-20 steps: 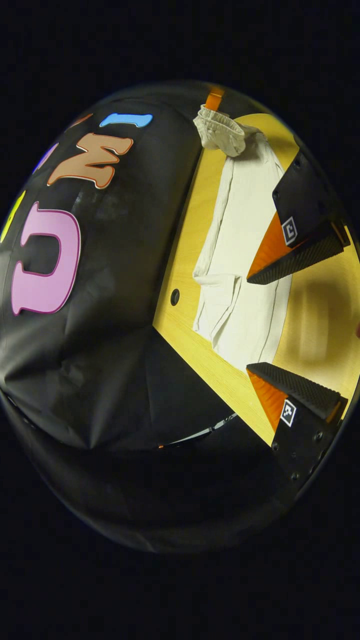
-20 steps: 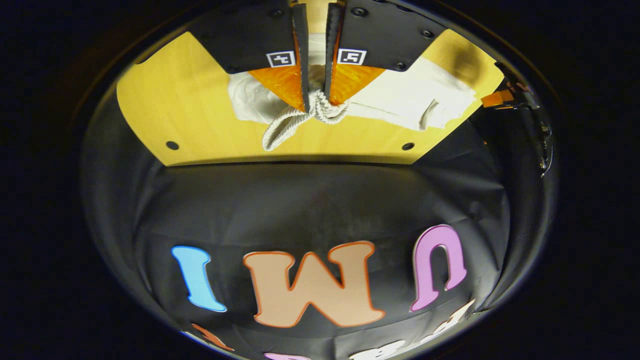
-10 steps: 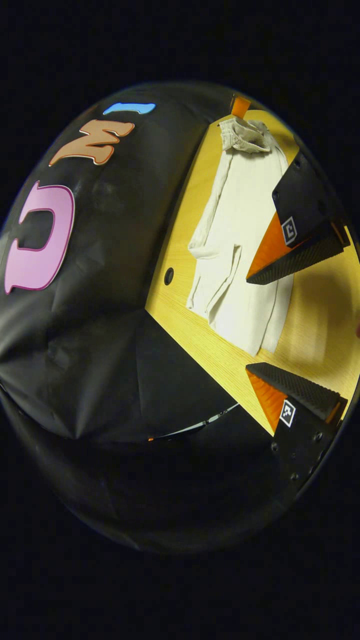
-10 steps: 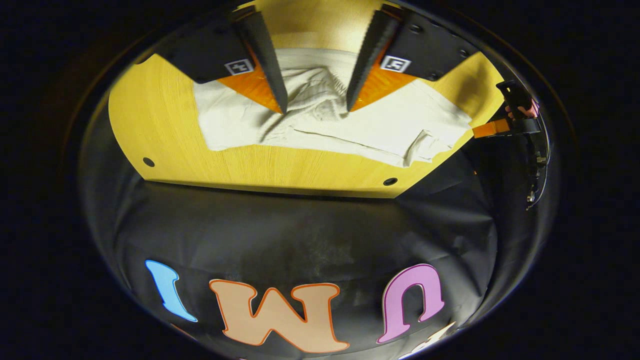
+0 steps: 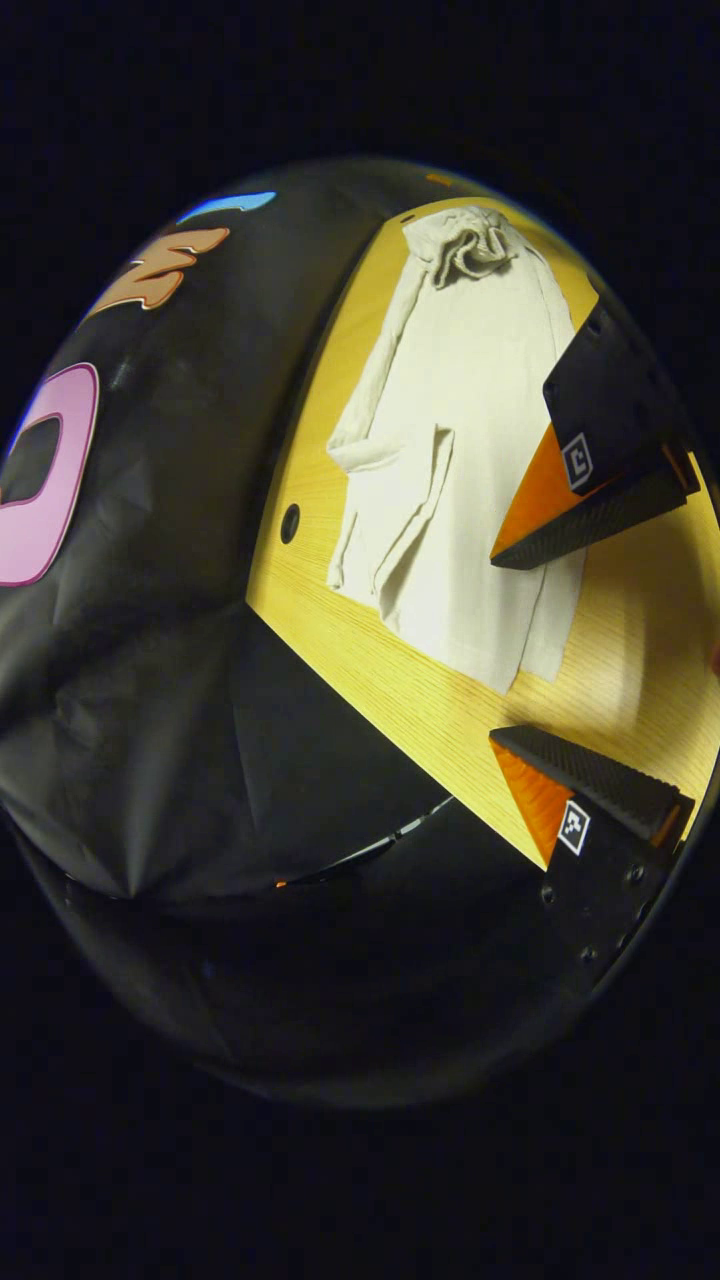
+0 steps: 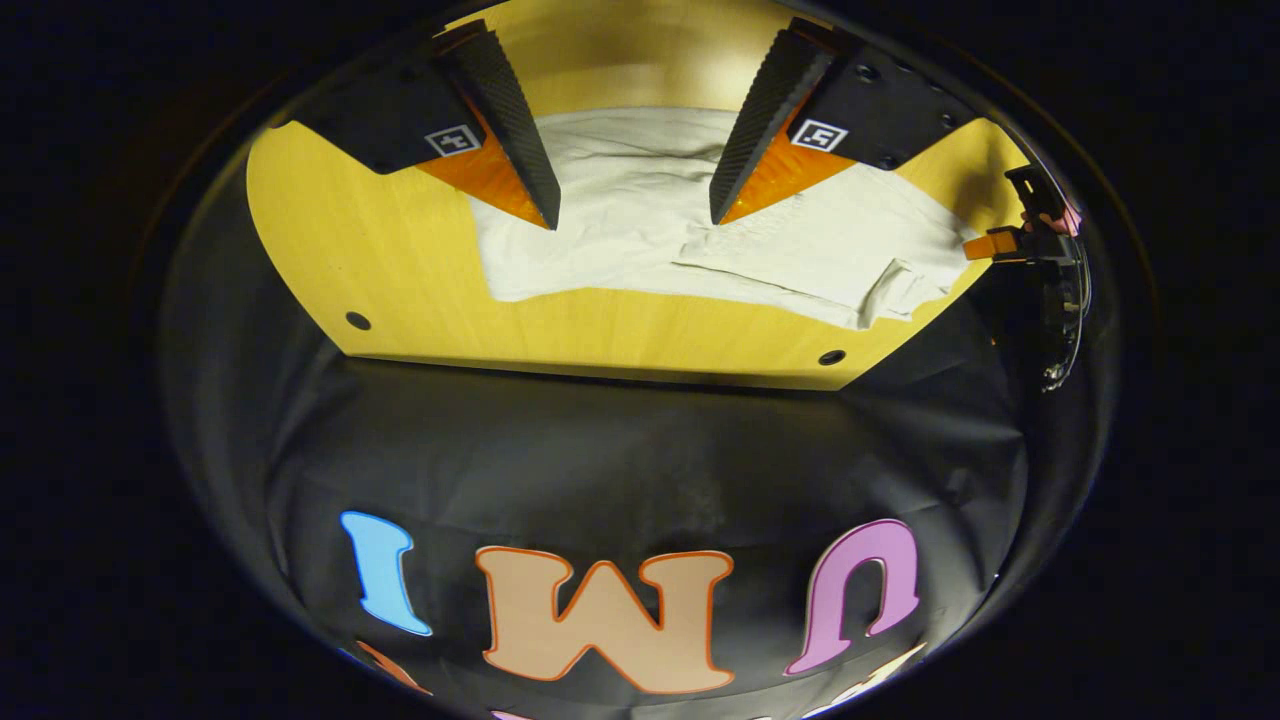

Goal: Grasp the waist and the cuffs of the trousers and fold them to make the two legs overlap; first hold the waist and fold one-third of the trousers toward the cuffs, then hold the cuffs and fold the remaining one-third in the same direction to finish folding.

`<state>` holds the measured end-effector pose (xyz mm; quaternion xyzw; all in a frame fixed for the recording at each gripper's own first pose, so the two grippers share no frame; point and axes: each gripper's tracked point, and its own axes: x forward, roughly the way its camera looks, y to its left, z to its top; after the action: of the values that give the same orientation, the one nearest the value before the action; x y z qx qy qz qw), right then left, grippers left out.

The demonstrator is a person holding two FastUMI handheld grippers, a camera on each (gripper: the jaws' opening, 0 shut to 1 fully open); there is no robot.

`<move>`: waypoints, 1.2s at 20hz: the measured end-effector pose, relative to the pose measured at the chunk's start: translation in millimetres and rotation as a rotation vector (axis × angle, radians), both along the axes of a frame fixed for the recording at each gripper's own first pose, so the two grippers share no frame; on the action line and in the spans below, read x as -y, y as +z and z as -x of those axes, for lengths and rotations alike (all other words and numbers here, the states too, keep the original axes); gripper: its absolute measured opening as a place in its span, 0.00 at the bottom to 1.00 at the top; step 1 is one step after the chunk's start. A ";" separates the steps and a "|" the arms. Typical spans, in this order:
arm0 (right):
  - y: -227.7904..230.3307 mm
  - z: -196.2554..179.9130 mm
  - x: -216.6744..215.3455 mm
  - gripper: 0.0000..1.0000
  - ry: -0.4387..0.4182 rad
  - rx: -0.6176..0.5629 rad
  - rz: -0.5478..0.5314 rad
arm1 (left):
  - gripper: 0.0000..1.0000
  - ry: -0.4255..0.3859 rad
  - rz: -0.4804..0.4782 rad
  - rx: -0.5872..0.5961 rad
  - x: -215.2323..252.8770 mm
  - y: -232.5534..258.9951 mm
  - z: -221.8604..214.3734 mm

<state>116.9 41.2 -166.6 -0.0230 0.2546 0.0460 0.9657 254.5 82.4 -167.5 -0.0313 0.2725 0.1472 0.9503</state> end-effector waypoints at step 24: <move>12.6 30.8 76.7 0.94 -0.155 0.018 0.008 | 0.00 -0.091 0.004 -0.059 20.3 5.7 -2.7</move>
<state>86.1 -35.4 -154.0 -0.0077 0.2469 -0.0301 0.9685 257.2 62.1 -161.8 -0.0163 0.3020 0.1041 0.9475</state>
